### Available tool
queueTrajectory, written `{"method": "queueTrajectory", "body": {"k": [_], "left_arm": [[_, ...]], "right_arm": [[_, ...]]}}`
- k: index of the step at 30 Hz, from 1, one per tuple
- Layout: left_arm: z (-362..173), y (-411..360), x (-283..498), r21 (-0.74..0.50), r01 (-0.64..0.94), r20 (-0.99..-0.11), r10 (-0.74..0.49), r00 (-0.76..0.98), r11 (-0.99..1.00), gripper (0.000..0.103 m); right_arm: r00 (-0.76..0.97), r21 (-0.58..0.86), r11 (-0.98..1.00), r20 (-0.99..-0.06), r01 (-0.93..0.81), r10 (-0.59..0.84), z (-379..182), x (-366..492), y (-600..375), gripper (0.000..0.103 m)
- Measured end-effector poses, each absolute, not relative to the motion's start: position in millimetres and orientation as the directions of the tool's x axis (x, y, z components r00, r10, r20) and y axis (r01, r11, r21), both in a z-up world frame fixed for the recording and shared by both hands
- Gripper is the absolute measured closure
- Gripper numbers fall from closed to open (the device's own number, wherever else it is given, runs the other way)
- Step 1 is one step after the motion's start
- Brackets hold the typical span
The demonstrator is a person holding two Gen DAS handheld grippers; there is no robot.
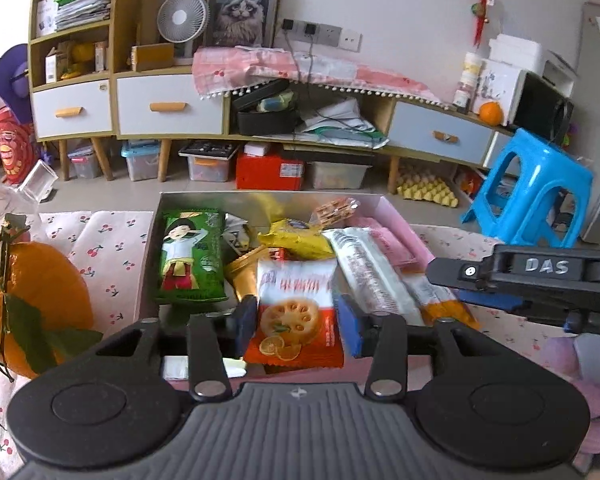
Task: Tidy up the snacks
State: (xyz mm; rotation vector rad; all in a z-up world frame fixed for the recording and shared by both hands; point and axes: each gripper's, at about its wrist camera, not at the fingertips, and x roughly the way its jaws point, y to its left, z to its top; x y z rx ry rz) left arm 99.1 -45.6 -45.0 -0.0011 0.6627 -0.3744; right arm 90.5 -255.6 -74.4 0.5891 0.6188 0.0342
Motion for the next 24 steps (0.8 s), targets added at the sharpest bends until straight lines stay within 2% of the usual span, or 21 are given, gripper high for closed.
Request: {"method": "queueTrajectory", "body": {"k": [1, 2, 5, 9, 13, 15, 21, 23, 24], "left_arm": [[-46, -45, 99, -0.12, 0.335, -0.603, -0.337, 0.723, 0.934, 0.042], [-46, -44, 98, -0.122, 0.331, -0.605, -0.335, 0.722, 0.936, 0.039], [-44, -46, 97, -0.119, 0.327, -0.609, -0.329, 0.721, 0.937, 0.034], [-37, -47, 93, -0.111, 0.327, -0.609, -0.324, 0.724, 0.939, 0.022], [-25, -45, 81, -0.089, 0.327, -0.624, -0.309, 0.718, 0.941, 0.013], [-19, -43, 75, -0.07, 0.324, -0.637, -0.293, 0.713, 0.943, 0.01], [-7, -34, 59, -0.03, 0.303, -0.684, -0.24, 0.689, 0.953, 0.004], [-3, -29, 53, -0.03, 0.283, -0.698, -0.223, 0.681, 0.959, 0.002], [-3, -26, 51, -0.037, 0.274, -0.704, -0.22, 0.675, 0.961, 0.001]], "right_arm": [[0.818, 0.531, 0.835, -0.539, 0.145, 0.2, -75, 91, -256, 0.039], [0.818, 0.531, 0.834, -0.539, 0.147, 0.199, -75, 91, -257, 0.038], [0.817, 0.529, 0.836, -0.542, 0.15, 0.197, -74, 91, -257, 0.037], [0.808, 0.495, 0.856, -0.56, 0.149, 0.183, -67, 89, -253, 0.034], [0.801, 0.423, 0.897, -0.577, 0.126, 0.16, -53, 74, -245, 0.026], [0.792, 0.363, 0.924, -0.597, 0.124, 0.129, -44, 65, -240, 0.021], [0.754, 0.207, 0.968, -0.656, 0.143, 0.029, -21, 42, -222, 0.02], [0.745, 0.195, 0.968, -0.667, 0.155, 0.015, -15, 33, -216, 0.011], [0.744, 0.191, 0.968, -0.668, 0.164, 0.005, -12, 28, -214, 0.01]]}}
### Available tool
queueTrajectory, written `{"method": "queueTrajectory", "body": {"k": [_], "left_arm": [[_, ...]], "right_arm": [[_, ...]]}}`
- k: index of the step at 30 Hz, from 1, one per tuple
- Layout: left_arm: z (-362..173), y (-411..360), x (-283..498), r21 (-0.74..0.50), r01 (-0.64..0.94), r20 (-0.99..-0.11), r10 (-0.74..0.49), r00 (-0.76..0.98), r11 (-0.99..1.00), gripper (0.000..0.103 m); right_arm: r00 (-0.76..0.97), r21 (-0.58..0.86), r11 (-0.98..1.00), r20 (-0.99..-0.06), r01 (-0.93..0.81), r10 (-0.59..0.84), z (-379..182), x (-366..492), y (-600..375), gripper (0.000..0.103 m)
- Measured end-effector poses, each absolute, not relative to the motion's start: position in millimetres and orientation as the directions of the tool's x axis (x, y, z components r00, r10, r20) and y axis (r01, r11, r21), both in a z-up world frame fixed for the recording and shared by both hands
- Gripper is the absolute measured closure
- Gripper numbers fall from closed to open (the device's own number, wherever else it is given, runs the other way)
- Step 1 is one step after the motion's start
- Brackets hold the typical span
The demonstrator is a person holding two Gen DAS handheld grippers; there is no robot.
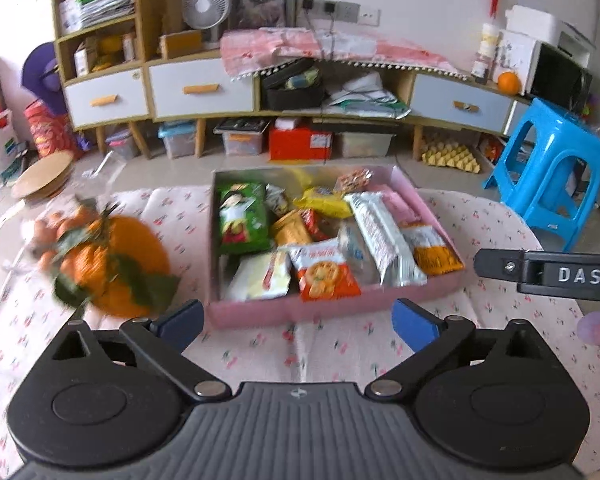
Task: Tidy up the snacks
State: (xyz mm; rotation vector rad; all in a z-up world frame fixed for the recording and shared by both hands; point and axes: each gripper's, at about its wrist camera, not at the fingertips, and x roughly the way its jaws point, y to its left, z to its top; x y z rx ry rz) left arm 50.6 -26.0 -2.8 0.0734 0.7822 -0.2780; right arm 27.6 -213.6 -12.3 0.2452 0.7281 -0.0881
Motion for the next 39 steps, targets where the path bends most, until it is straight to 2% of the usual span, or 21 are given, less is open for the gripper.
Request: {"method": "queueTrajectory", "body": {"k": [6, 15, 20, 39], "left_arm": [[-3, -11, 26, -0.057, 0.216, -0.757, -0.184, 0.627, 0.975, 0.0], [-14, 4, 14, -0.061, 0.16, -0.793, -0.145, 0.591, 0.985, 0.0], [-17, 11, 8, -0.078, 0.153, -0.803, -0.153, 0.576, 0.985, 0.0], [-19, 21, 6, -0.023, 0.122, -0.809, -0.09, 0.581, 0.992, 0.0]], "right_arm": [[0.693, 0.175, 0.967, -0.721, 0.187, -0.004, -8, 2, -197, 0.006], [0.614, 0.177, 0.958, -0.79, 0.225, 0.002, -23, -19, -186, 0.006], [0.616, 0.154, 0.967, -0.788, 0.201, -0.002, -24, -27, -181, 0.006], [0.613, 0.098, 0.981, -0.789, 0.166, -0.025, -26, -21, -164, 0.006]]}}
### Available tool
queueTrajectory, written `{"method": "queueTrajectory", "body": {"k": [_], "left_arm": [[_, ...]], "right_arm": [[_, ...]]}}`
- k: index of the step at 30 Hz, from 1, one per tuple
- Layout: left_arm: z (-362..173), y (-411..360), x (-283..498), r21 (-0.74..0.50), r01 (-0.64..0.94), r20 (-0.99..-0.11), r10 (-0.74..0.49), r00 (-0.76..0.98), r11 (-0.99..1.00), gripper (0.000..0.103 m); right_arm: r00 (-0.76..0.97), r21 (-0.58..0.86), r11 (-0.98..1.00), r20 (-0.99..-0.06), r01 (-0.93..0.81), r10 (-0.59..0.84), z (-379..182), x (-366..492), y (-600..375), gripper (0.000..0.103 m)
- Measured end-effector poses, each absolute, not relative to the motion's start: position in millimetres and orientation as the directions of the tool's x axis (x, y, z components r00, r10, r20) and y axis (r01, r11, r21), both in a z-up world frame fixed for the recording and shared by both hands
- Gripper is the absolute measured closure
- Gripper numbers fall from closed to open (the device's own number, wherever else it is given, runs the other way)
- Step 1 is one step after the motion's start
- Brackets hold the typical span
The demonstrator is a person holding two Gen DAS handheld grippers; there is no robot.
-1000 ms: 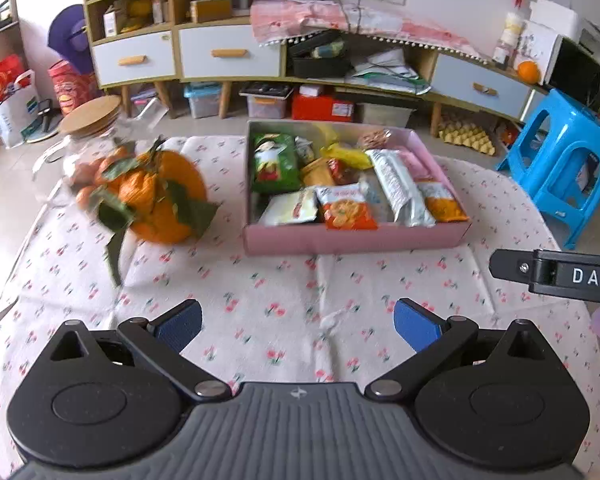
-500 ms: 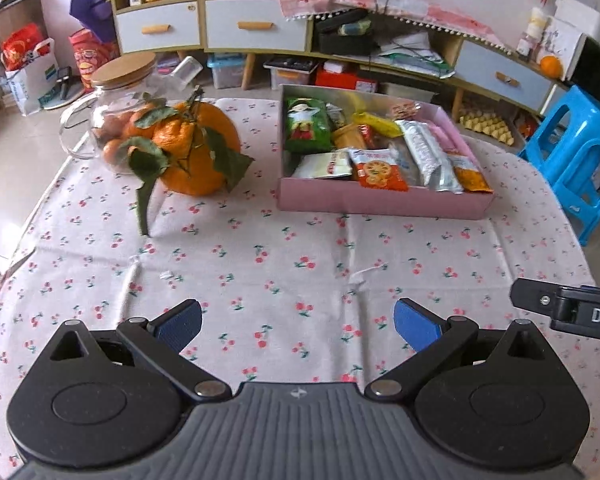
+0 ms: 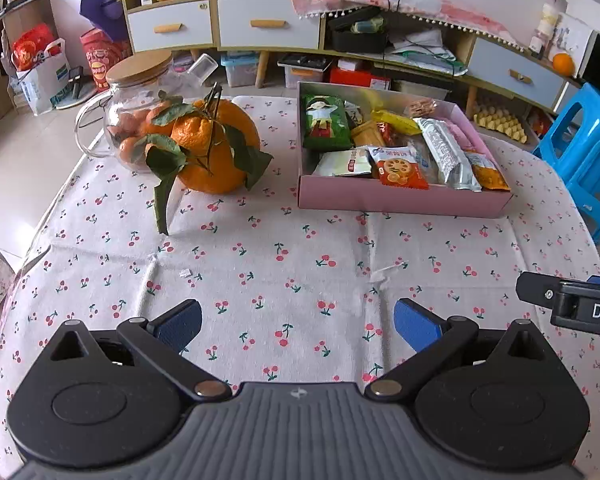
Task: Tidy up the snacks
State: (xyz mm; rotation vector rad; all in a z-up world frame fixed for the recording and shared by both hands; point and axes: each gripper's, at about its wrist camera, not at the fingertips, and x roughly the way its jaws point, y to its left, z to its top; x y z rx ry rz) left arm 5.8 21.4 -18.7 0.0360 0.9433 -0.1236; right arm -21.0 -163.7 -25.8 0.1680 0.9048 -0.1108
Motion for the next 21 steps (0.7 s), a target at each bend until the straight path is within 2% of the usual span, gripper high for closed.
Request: {"method": "queueTrajectory", "body": {"k": [21], "left_arm": [[-19, 8, 5, 0.002, 0.153, -0.808, -0.088, 0.582, 0.988, 0.0]], "right_arm": [[0.61, 0.095, 0.981, -0.792, 0.171, -0.03, -25, -25, -168, 0.006]]}}
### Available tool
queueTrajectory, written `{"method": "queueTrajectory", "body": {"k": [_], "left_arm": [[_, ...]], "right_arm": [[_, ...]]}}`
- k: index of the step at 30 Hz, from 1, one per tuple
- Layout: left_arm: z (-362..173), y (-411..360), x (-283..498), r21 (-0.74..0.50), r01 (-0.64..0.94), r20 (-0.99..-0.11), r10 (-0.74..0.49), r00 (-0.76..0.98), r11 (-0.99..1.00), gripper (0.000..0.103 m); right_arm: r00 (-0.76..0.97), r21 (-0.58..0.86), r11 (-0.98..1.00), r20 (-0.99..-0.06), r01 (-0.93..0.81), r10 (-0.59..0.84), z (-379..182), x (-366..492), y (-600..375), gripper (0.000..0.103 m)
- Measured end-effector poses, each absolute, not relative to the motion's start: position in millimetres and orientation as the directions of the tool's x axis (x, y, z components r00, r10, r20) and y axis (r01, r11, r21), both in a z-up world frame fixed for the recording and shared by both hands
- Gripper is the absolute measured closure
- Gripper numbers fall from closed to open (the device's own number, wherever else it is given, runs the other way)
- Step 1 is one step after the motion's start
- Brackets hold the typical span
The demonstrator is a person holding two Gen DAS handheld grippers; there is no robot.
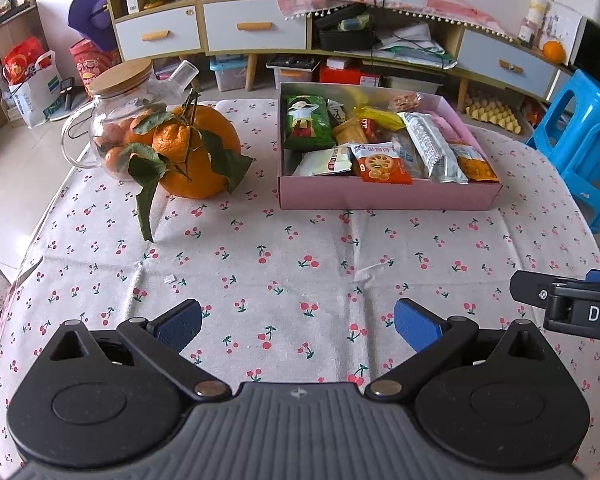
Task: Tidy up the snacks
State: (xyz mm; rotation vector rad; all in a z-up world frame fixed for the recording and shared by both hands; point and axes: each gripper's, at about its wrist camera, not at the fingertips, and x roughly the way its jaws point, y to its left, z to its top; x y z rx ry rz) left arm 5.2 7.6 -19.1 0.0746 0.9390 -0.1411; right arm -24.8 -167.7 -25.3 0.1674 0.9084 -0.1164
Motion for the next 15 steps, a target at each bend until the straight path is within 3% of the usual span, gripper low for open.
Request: {"method": "queueTrajectory", "body": {"k": [15], "left_arm": [[-18.8, 2.9, 2.8, 0.019, 0.17, -0.806, -0.086, 0.586, 0.985, 0.0]], "right_arm": [[0.603, 0.095, 0.981, -0.797, 0.171, -0.028, -27.7, -25.7, -168.6, 0.006]]}}
